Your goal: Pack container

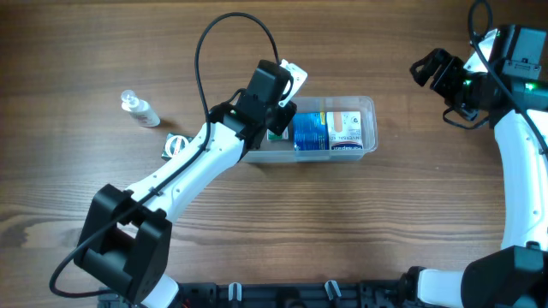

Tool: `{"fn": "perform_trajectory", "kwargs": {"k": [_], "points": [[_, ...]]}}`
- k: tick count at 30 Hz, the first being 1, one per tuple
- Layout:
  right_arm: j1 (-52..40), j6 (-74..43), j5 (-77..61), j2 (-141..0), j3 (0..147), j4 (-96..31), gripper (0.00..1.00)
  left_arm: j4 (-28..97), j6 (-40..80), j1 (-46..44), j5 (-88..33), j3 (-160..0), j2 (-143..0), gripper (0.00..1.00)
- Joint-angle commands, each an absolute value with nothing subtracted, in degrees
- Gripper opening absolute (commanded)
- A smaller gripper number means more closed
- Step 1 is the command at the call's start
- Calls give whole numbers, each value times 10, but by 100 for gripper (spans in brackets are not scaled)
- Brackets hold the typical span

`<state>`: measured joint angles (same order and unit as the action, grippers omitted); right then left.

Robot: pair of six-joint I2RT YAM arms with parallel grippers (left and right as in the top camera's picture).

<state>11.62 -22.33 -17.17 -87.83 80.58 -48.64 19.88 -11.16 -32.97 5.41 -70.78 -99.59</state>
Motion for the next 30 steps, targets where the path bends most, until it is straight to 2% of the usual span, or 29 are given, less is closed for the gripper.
{"fn": "perform_trajectory", "kwargs": {"k": [1, 11, 18, 20, 21, 22, 24, 26, 30], "points": [[116, -227, -181, -864, 807, -484, 100, 230, -100, -327, 42, -717, -1002, 4], [116, -227, -181, -864, 807, -484, 100, 318, -44, -329, 72, -717, -955, 4], [116, -227, -181, -864, 807, -484, 100, 317, -21, -329, 97, -716, -945, 4], [116, -227, -181, -864, 807, -484, 100, 300, -9, -329, 122, -717, -945, 13], [116, -227, -181, -864, 807, -484, 100, 290, -9, -329, 128, -717, -945, 22], [116, -227, -181, -864, 807, -484, 100, 279, -8, -329, 133, -716, -945, 27], [116, -227, -181, -864, 807, -484, 100, 261, -5, -326, 136, -716, -947, 31], [116, -227, -181, -864, 807, -484, 100, 247, 44, -315, 138, -716, -956, 32], [116, -227, -181, -864, 807, -484, 100, 235, 96, -290, 130, -716, -983, 20]]}}
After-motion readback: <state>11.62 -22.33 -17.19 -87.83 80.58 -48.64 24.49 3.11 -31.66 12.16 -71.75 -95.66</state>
